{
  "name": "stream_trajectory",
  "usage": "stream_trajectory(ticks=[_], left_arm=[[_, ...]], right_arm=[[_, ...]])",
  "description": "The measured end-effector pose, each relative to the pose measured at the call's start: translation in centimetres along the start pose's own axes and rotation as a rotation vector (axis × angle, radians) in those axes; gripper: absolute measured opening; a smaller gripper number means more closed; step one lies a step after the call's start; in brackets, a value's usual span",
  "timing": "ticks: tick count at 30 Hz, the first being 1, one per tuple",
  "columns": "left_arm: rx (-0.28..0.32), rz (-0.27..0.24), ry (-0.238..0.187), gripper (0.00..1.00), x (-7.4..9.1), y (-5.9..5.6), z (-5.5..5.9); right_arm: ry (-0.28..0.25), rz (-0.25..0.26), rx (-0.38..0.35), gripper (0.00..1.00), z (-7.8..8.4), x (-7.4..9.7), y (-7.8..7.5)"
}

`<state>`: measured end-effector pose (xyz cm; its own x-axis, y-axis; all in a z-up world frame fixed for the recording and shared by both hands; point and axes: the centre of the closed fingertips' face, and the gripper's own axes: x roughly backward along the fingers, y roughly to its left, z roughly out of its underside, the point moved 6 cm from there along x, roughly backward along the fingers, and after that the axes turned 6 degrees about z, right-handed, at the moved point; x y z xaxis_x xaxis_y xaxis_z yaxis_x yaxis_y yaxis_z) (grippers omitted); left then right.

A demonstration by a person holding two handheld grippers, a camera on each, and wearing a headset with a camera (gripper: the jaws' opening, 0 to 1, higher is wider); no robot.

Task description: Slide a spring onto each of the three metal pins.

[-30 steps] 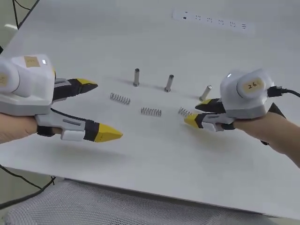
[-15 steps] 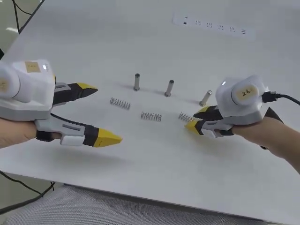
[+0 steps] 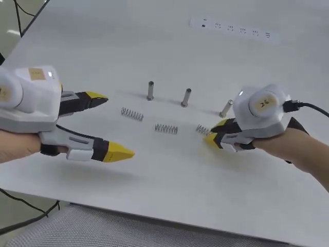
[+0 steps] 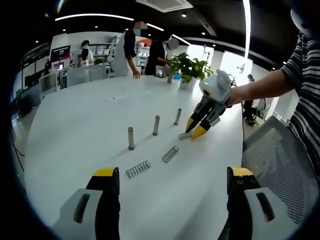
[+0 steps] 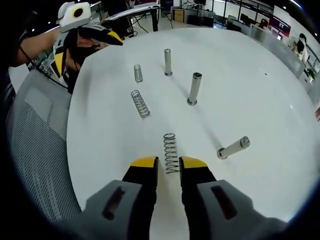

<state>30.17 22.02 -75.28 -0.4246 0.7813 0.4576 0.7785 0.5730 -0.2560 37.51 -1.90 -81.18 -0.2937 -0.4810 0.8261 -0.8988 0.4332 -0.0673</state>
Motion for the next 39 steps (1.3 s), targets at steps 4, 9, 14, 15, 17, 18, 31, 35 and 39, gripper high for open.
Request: stream_trajectory(ticks=[4,9,14,15,17,18,31,35,39], left_arm=[[-0.001,0.004,-0.002,0.88,-0.1,0.0,-0.1],[-0.001,0.007,0.002,0.88,-0.2,-0.1,-0.1],[-0.001,0.009,0.007,0.88,-0.3,-0.2,0.0],[-0.001,0.011,0.007,0.88,-0.3,-0.3,0.1],[-0.003,0.012,0.009,0.88,-0.3,-0.3,0.0],[-0.003,0.013,0.008,0.88,-0.4,-0.4,0.0],[-0.012,0.031,0.007,0.87,-0.8,-0.8,-0.3],[-0.014,0.033,0.005,0.87,-0.7,-0.9,-0.3],[-0.017,0.037,0.005,0.87,-0.7,-1.0,-0.4]], right_arm=[[0.004,-0.003,0.004,0.16,0.1,-0.1,-0.1],[0.012,-0.002,0.028,0.13,0.1,-0.1,0.1],[0.011,-0.004,0.032,0.13,0.1,0.0,0.1],[0.012,-0.004,0.033,0.13,0.0,0.0,0.1],[0.013,0.001,0.033,0.13,0.0,0.0,0.1],[0.009,0.004,0.021,0.13,-0.1,0.1,0.0],[-0.014,0.005,0.025,0.13,-0.5,1.2,-0.2],[-0.015,-0.001,0.024,0.13,-0.5,1.4,0.0],[-0.019,-0.005,0.028,0.12,-0.6,1.6,0.2]])
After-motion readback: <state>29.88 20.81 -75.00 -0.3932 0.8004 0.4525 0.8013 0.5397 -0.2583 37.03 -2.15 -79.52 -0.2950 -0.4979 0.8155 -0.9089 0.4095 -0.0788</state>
